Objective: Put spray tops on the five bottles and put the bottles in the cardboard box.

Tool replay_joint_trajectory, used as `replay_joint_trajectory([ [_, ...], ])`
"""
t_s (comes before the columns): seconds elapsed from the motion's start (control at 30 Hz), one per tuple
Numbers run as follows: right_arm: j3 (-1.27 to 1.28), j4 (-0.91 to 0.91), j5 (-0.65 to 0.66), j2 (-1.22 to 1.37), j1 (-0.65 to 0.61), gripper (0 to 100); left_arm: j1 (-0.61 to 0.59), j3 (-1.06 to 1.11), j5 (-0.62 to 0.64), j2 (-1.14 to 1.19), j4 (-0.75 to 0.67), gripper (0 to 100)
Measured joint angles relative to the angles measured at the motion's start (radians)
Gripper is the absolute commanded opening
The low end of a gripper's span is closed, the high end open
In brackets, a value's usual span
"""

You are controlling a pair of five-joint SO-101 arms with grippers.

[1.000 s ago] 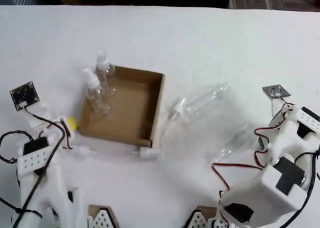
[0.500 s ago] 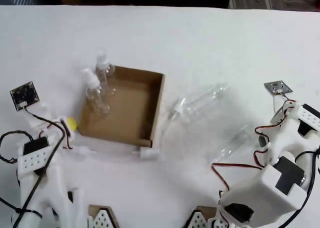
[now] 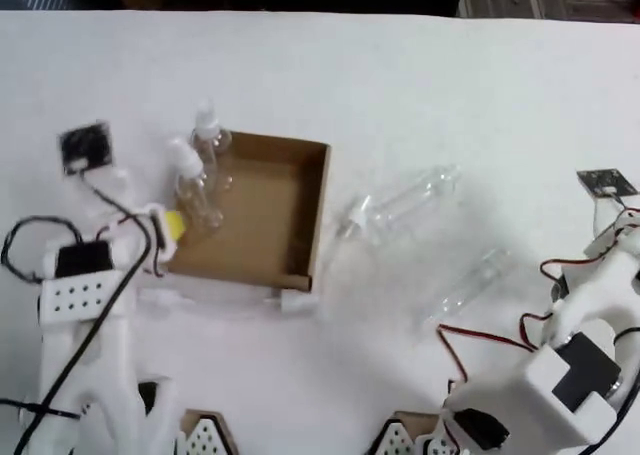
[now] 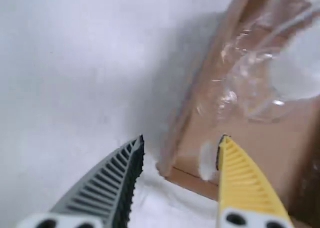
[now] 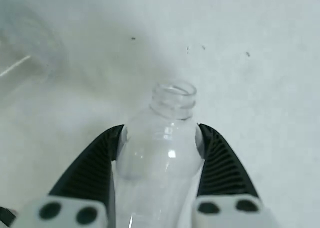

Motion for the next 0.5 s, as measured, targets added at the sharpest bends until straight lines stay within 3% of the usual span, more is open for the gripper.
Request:
replay_joint_trajectory([
  [0.27,0.002,0.0,0.012,0.0,0.003,1.6,0.265,-0.43,0.002,0.0,0.45,24],
  [0.4,0.002,0.0,0.012,0.0,0.003,1.6,0.502,-0.514,0.002,0.0,0.488,24],
  [0.5,0.002,0.0,0.012,0.0,0.006,1.6,0.689,-0.5,0.002,0.006,0.423,24],
])
